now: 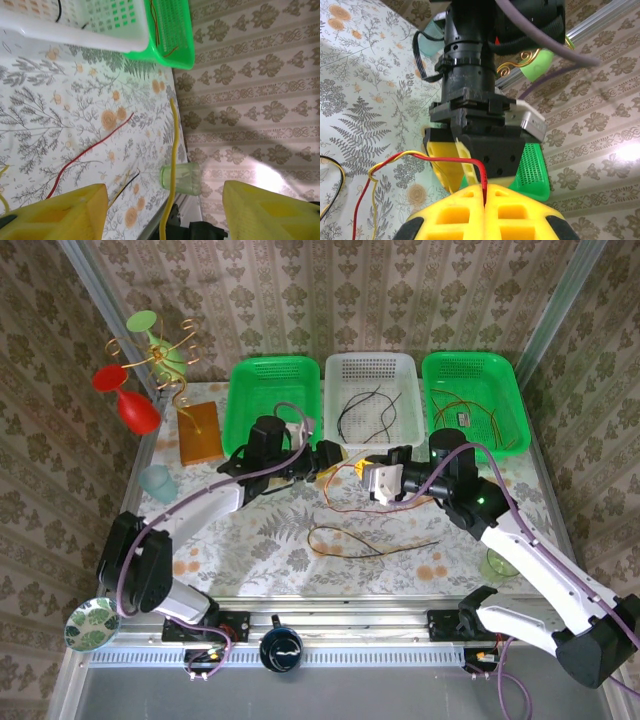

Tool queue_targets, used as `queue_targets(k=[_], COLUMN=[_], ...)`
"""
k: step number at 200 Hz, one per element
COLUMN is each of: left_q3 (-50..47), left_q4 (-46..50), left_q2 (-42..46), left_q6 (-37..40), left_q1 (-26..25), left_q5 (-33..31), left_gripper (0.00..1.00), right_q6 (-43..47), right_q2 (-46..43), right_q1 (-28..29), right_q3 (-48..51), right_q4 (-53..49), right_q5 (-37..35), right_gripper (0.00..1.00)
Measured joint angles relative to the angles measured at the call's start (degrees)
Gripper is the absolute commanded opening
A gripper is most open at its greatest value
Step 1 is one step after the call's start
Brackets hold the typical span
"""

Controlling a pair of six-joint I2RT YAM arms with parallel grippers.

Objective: Untangle the cables

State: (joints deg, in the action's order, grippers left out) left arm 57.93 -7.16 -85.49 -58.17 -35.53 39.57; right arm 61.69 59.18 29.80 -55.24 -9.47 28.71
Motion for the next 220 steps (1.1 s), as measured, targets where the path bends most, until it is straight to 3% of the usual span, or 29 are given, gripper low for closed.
queue_targets(k=[28,50,67,127,189,220], left_q3=[1.44,1.75,1.77,1.77,1.7,1.38], left_q4=[-0.15,-0.98,-1.53,-2.58,-1.42,-0.59], left_q2=[-2.84,-4.11,-4.35,-1.86,19.21,25.03], left_q6=[-0.72,-1.07,-2.03,-1.29,7.54,11.89], left_q1=[-1.16,-1.95,-2.05,-1.99,-3.96,-4.31], left_q5=[2.62,3.96,4.17,-1.01,-25.53,-32.85], left_gripper=[0.49,0.25,0.0,0.0,0.0,0.0], right_q6=[0.28,0.37,0.74,0.48,-6.1,-7.87], right_q2=[0.09,0.07,0.07,-2.43,-12.63,-15.21], right_q1=[0.5,0.74,0.79,0.81,0.81,0.87], right_q3=[-0.02,-0.02,-0.02,0.48,5.4,6.36], right_q4=[0.0,0.0,-0.02,0.28,6.64,8.66], right_q5=[0.04,0.04,0.02,-1.97,-8.39,-12.46], right_gripper=[0.0,0.0,0.0,0.0,0.0,0.0])
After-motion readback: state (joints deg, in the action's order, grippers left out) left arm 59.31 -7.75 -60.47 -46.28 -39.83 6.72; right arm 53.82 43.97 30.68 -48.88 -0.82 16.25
